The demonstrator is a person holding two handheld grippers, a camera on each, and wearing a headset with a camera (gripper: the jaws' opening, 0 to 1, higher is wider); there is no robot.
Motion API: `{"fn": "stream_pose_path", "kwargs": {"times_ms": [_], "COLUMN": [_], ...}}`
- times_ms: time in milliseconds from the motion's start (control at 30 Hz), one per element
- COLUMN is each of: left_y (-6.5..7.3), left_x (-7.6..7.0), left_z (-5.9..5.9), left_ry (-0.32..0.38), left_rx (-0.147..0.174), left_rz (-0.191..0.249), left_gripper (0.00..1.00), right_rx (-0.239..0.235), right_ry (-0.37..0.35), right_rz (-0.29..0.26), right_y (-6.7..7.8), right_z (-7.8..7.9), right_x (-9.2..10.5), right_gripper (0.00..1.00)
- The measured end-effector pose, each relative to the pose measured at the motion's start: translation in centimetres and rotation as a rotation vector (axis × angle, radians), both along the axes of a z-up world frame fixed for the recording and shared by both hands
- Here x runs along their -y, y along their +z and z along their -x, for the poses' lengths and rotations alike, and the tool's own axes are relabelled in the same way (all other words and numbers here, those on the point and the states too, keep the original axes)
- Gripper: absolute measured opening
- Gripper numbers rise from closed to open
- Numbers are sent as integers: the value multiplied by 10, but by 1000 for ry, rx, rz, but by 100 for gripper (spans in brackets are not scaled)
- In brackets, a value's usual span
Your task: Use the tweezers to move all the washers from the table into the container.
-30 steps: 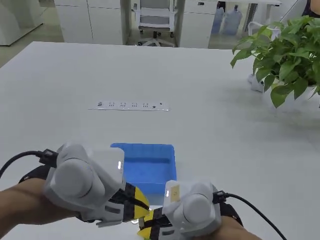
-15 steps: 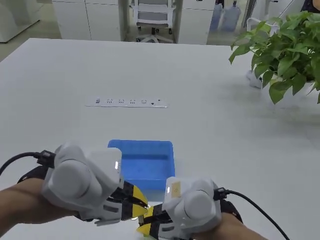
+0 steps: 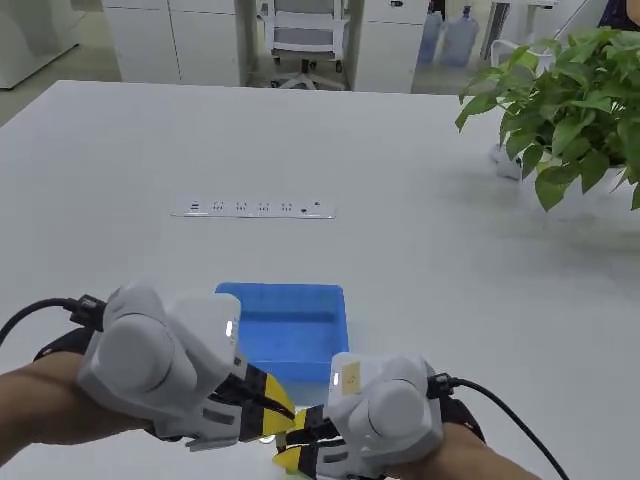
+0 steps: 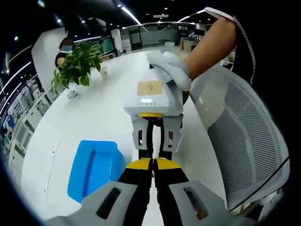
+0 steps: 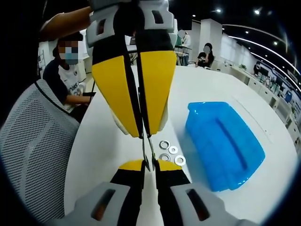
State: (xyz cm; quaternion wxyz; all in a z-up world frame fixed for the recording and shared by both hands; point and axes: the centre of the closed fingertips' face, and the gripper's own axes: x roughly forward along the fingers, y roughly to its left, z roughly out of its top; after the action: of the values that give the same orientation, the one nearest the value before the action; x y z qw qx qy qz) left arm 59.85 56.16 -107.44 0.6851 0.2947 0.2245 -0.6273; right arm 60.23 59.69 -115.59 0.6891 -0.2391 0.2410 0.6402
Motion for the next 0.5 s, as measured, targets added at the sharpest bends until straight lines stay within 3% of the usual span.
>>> {"fn": "stream_pose_path", "kwargs": {"times_ms": [500], "left_y": [8], "left_x": [-3], "left_z": [-2], "left_ry": [0], "left_rx": [-2], "left_rz": [30], "left_gripper": [5], "right_rx": [19], "right_ry": [-5], "right_rz": [-32], "right_y": [7], "right_z": [-4], "right_x": [-4], "right_gripper": [12]}}
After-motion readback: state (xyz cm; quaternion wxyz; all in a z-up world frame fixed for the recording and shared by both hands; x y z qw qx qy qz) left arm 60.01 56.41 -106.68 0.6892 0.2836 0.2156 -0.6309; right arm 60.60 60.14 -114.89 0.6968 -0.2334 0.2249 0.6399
